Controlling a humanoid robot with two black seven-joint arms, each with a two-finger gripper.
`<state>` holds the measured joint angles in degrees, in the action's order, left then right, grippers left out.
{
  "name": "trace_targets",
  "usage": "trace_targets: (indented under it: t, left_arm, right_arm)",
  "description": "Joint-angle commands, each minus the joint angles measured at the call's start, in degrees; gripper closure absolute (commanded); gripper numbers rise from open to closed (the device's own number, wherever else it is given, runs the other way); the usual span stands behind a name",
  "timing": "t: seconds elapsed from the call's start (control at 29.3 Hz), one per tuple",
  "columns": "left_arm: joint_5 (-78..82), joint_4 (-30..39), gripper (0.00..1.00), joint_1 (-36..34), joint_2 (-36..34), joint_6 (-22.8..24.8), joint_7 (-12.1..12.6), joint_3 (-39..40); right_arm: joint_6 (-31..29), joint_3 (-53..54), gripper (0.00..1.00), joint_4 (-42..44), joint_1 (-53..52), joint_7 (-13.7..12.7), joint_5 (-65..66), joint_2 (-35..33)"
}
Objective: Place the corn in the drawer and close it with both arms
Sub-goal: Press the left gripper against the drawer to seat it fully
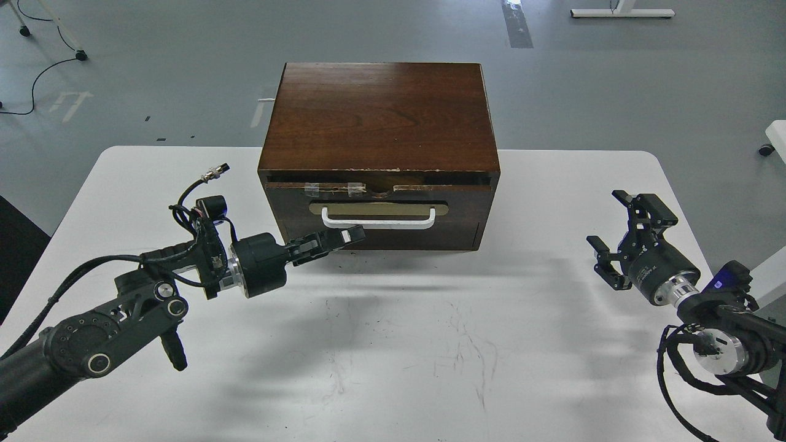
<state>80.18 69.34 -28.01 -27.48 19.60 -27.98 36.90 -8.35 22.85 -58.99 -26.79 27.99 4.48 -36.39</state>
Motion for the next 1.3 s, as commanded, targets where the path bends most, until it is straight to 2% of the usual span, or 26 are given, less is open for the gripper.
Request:
trace_targets:
  t: [0.0,0.68,0.92,1.09,1.12,1.16,1.19,1.23,1.26]
  left_arm:
    - [0.0,-0.8,1.0,-0.2,0.2,-0.2,0.0,0.1]
    - [-0.6,-2.8,1.0,-1.7,2.0,-0.1,0.0,-0.6]
    - [-2.8,3.9,1.0,1.1,-2.1,5.8,0.0,-1.0]
    - [-6.9,12.8,1.0,2.8,-6.3,6.3,0.0,-0.7]
    - [-7.0,12.8,1.0,2.8,-6.4,6.3,0.0,-0.7]
    - [-10.9,15.2,0.87,3.3,-7.6,6.4,0.0,-0.2]
    - [-14.9,17.1,0.55,3.5,-8.7,6.4,0.0,0.1]
    - [-17.1,18.0,0.38,3.4,-9.3,6.4,0.0,0.4]
    - [-21.9,19.4,0.15,3.5,-10.9,6.4,0.0,1.1]
  right_arm:
    - [0.0,0.0,0.0,-0.1,0.1,0.0,0.0,0.0]
    - [0.0,0.0,0.01,0.0,0.1,0.0,0.0,0.0]
    - [0.0,0.0,0.0,-0.1,0.1,0.0,0.0,0.0]
    - [0.0,0.3,0.0,-0.1,0.1,0.0,0.0,0.0]
    - [0.0,0.3,0.0,-0.1,0.1,0.0,0.0,0.0]
    - [0.0,0.4,0.0,-0.2,0.1,0.0,0.0,0.0]
    - [0.0,0.6,0.0,-0.2,0.1,0.0,0.0,0.0]
    - [0.0,0.6,0.0,-0.2,0.1,0.0,0.0,0.0]
    - [0.0,0.9,0.0,-0.2,0.0,0.0,0.0,0.0]
